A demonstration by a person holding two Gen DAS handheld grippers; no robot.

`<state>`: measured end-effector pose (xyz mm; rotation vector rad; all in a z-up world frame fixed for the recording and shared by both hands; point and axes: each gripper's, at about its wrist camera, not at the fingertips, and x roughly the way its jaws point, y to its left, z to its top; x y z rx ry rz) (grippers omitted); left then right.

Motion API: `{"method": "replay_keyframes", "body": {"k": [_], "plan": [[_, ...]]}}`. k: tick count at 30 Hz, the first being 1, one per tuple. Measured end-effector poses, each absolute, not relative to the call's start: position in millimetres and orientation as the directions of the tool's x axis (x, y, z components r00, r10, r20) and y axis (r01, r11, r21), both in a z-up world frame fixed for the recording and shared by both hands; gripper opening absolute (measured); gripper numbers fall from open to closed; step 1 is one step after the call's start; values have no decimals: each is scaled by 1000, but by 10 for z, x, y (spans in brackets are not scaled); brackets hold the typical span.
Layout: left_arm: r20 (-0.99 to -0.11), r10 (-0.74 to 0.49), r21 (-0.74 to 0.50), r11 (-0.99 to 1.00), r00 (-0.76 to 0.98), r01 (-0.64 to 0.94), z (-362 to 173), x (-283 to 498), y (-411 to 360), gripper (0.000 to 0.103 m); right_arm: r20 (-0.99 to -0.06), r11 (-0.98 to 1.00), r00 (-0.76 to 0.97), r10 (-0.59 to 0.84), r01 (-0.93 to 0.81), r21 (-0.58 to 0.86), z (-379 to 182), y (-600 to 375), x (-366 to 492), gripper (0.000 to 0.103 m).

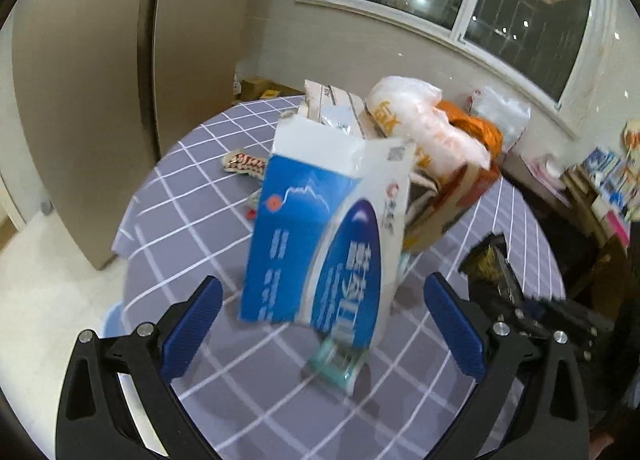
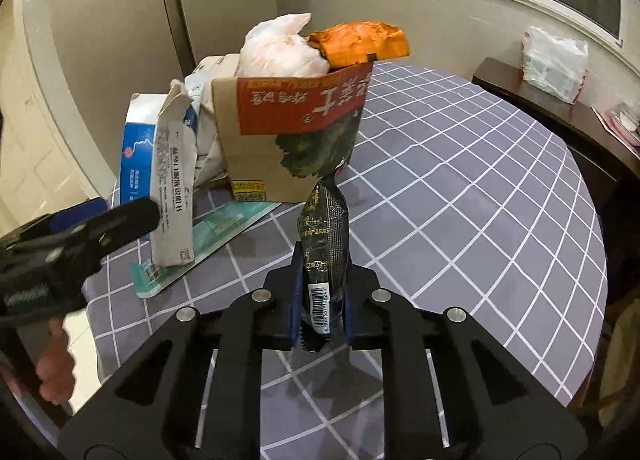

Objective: Collect trash
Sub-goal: 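Grasp the black snack wrapper with the right tool while the left tool grasps the blue medicine box, then carry both items to the blue wastebasket and open both tools over it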

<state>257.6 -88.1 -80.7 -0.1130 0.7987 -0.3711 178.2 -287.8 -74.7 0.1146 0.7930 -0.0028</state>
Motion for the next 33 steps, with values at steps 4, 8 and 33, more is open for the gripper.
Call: {"method": "replay_keyframes", "body": {"k": [4, 8, 33], "plan": [[-694, -369, -259, 929, 618, 263, -911, 2781, -941, 99, -716, 995, 698, 33, 47, 92, -722, -2903, 1836, 16], [-716, -353, -207, 931, 602, 300, -1023, 2913, -1044, 93, -723, 995, 690, 29, 50, 88, -743, -2913, 1892, 16], [-652, -277, -131, 958, 706, 254, -778, 2527, -471, 74, -692, 995, 715, 97, -65, 72, -471, -2145, 1822, 16]]}}
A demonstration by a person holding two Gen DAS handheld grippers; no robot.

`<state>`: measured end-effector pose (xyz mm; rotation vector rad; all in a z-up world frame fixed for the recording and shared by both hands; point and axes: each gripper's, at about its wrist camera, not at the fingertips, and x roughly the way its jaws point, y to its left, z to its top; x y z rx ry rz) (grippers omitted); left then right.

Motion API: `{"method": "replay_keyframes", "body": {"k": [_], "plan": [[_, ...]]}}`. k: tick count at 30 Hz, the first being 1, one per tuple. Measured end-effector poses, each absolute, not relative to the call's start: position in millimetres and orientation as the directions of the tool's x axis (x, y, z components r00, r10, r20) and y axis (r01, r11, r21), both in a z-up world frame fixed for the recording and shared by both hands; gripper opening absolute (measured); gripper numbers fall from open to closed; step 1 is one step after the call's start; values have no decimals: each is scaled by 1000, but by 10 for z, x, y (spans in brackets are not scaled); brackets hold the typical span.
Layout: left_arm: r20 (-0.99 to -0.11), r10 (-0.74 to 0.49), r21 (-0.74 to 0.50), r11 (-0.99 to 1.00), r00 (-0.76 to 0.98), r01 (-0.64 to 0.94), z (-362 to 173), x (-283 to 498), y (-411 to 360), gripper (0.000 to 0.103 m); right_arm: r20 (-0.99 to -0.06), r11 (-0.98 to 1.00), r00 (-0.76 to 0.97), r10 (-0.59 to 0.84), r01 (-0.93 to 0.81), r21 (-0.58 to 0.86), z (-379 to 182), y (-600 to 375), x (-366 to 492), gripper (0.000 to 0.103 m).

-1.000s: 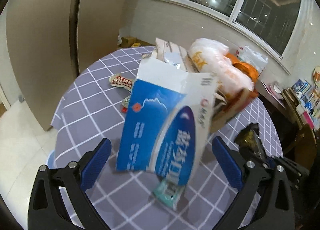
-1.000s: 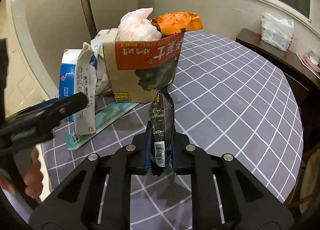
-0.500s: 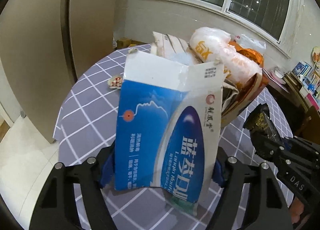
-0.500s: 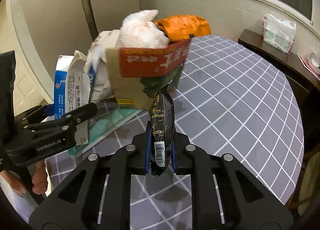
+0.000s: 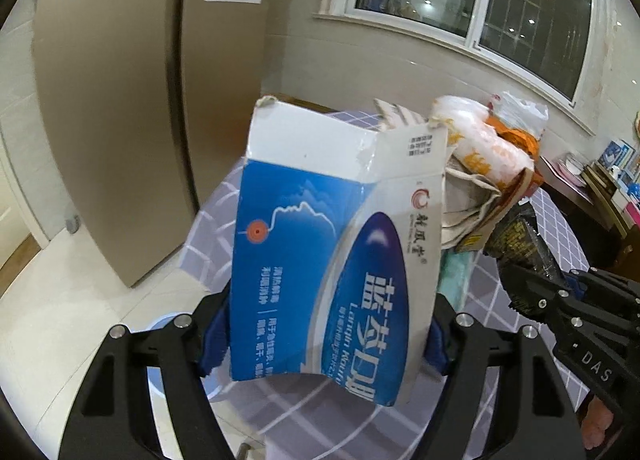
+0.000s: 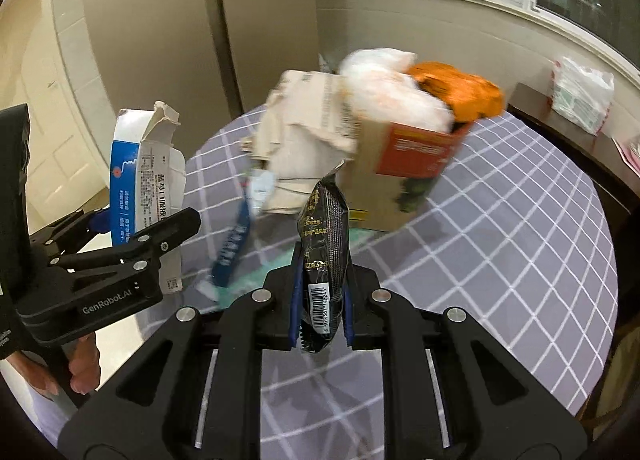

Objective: Collect trash
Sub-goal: 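Carry both items to the blue wastebasket and open both tools over it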

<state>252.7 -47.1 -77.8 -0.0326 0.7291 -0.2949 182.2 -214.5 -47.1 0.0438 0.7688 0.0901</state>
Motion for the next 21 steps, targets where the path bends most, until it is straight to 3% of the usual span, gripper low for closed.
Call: {"method": "replay_keyframes", "body": {"k": [21], "plan": [[-730, -59, -126, 991, 681, -49, -1087, 2472, 1076, 74, -758, 947, 604, 247, -315, 58, -600, -731, 2247, 16]]}}
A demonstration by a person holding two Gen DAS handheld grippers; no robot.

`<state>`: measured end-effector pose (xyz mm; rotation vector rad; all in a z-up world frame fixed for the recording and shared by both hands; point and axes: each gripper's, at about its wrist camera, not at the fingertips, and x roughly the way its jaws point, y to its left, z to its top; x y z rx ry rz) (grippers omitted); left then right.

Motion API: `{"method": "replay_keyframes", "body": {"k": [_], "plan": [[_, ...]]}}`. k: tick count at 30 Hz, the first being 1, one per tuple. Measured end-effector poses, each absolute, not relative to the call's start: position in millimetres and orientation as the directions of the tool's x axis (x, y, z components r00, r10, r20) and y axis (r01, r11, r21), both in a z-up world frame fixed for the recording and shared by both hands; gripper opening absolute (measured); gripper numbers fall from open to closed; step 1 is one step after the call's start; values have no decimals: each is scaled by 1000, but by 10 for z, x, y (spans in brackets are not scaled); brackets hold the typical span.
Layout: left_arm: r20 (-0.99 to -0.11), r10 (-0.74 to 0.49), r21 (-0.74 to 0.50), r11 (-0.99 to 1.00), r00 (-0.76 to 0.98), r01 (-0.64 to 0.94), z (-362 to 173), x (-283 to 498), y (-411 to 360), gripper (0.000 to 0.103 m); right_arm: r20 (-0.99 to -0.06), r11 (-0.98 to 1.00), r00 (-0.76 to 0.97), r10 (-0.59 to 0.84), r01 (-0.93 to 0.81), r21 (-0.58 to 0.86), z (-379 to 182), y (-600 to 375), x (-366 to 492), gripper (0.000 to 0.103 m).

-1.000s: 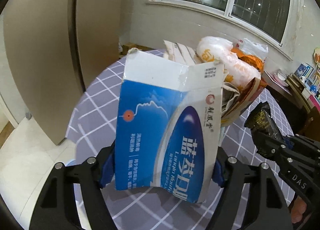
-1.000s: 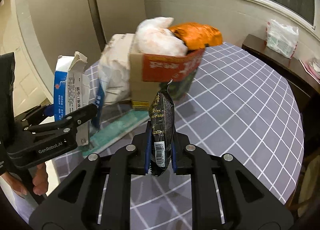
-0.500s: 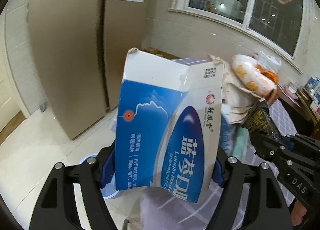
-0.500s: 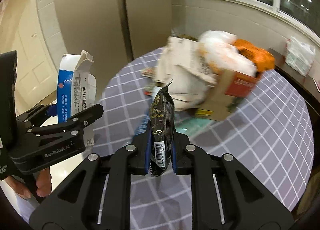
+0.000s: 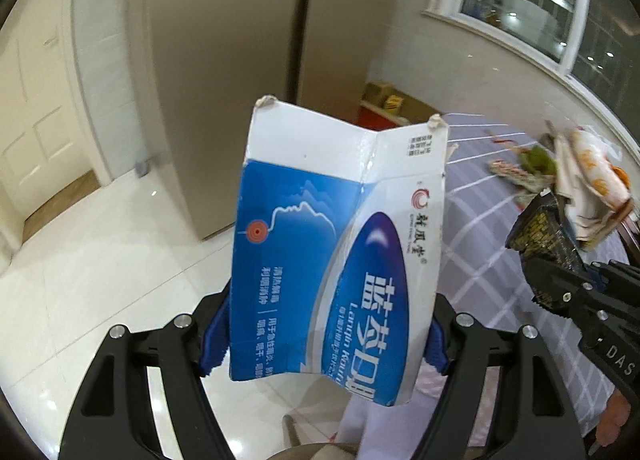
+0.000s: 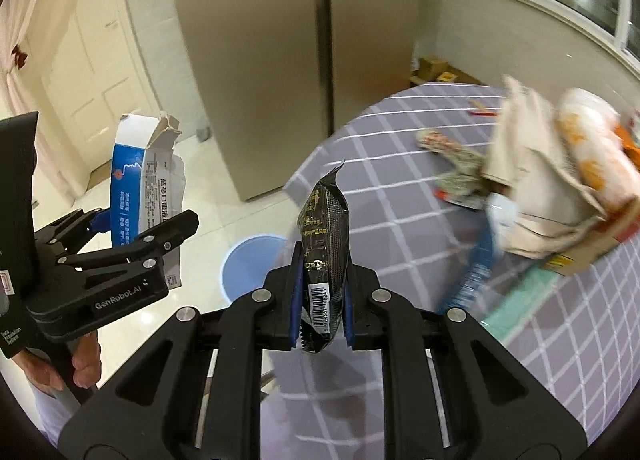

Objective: Collect trash
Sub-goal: 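Carry both items to the blue wastebasket and open both tools over it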

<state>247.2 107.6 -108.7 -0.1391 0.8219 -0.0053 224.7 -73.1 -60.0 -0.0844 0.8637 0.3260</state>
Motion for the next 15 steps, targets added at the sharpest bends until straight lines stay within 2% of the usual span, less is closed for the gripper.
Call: {"method": "replay_keyframes", "body": {"k": [12, 15], "plan": [[-817, 6, -122, 976, 577, -183, -1551, 2767, 1612, 75, -832, 915, 475, 288, -393, 92, -892, -111, 2757, 16], [-825, 18, -113, 974, 566, -195, -1629, 2894, 1684, 77, -843, 916, 475, 253, -398, 51, -936, 17, 2849, 16]]}}
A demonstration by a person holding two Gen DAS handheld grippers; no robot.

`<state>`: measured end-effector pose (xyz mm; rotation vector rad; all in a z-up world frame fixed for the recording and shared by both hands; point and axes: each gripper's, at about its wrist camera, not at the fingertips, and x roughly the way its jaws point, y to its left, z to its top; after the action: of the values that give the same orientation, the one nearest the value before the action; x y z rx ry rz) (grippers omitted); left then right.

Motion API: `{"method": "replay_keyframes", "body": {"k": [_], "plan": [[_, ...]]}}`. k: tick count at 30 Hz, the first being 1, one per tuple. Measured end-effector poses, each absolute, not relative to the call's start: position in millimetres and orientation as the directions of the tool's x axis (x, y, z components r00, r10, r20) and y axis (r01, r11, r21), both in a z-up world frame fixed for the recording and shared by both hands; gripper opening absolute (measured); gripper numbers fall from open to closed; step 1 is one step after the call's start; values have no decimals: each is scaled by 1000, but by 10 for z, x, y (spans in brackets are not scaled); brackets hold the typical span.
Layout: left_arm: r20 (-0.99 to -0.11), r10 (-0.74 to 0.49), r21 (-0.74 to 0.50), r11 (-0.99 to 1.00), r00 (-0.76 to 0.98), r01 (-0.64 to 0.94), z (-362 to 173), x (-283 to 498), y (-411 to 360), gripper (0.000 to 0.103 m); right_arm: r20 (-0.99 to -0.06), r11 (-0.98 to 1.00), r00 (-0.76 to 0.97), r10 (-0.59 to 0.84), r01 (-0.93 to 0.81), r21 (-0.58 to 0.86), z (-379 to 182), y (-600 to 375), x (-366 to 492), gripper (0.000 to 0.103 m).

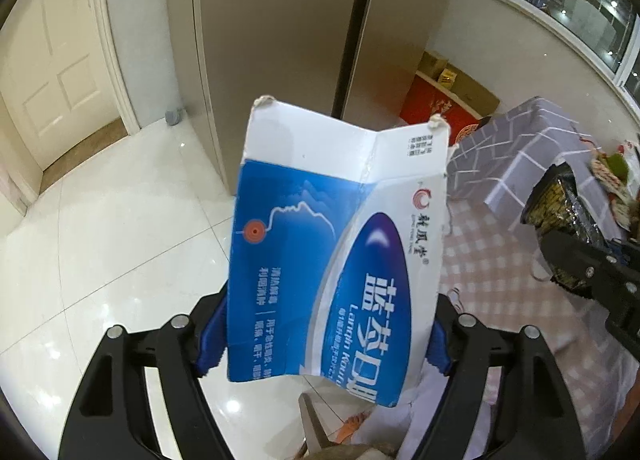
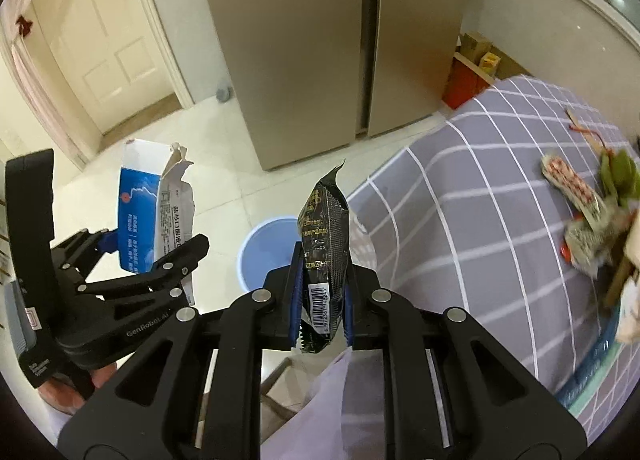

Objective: Collect trash
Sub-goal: 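Carry both items to the blue wastebasket and open both tools over it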

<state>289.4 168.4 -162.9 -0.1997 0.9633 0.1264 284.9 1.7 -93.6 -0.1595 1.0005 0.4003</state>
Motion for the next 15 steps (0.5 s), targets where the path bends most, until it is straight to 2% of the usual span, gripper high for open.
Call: {"method": "replay_keyframes", "body": {"k": [6, 15], "plan": [[-847, 24, -124, 962, 532, -242, -1761, 3059, 1849, 80, -868, 916, 435, 240, -398, 53, -1073, 139, 2960, 16], [-873, 61, -106, 945, 484, -311, -1958, 2824, 2240, 82, -908, 885, 368, 197, -465, 4, -1356, 470, 2999, 16]]}}
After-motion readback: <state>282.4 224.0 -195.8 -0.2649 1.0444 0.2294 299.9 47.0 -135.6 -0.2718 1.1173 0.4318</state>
